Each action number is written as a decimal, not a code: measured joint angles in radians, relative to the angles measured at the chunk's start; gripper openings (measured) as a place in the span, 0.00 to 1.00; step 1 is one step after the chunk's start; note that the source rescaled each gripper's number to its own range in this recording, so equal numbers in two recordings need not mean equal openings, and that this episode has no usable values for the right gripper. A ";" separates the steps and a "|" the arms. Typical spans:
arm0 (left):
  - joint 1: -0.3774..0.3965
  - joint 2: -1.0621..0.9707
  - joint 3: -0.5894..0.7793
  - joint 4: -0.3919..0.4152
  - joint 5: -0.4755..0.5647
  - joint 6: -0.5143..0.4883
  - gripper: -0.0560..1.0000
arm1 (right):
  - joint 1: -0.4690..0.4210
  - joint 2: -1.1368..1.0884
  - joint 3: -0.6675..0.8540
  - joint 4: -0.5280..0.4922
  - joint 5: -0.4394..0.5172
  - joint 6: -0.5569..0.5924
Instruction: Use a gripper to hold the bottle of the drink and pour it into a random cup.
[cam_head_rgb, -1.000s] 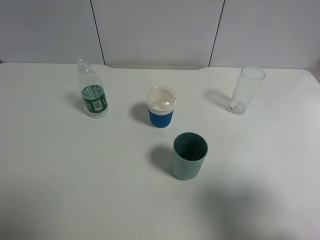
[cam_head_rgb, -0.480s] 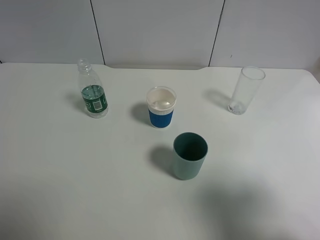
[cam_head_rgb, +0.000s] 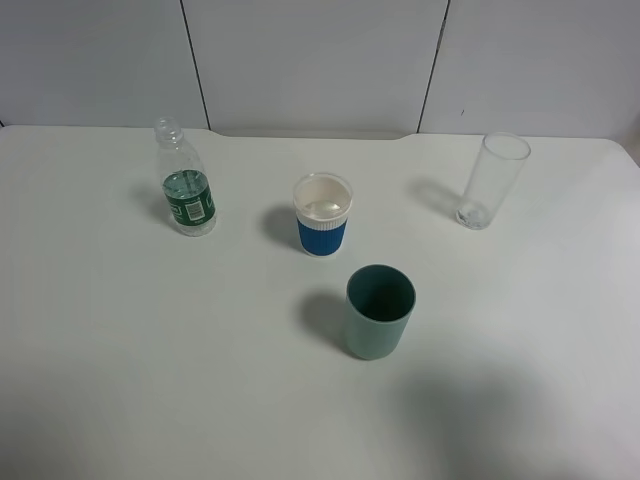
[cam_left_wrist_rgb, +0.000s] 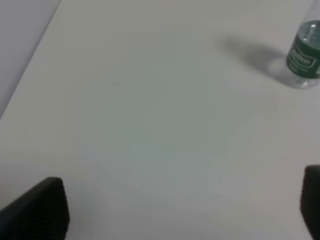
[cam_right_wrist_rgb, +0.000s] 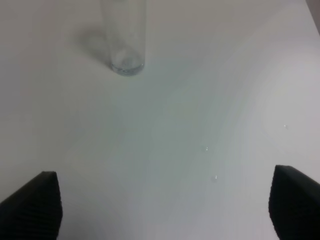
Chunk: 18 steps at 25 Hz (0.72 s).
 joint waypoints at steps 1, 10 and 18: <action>0.000 0.000 0.000 0.000 0.000 0.000 1.00 | 0.000 0.000 0.000 0.000 0.000 0.000; -0.003 0.000 0.000 0.001 0.000 0.000 1.00 | 0.000 0.000 0.000 0.000 0.000 0.000; -0.024 0.000 0.000 0.002 0.000 0.000 1.00 | 0.000 0.000 0.000 0.000 0.000 0.000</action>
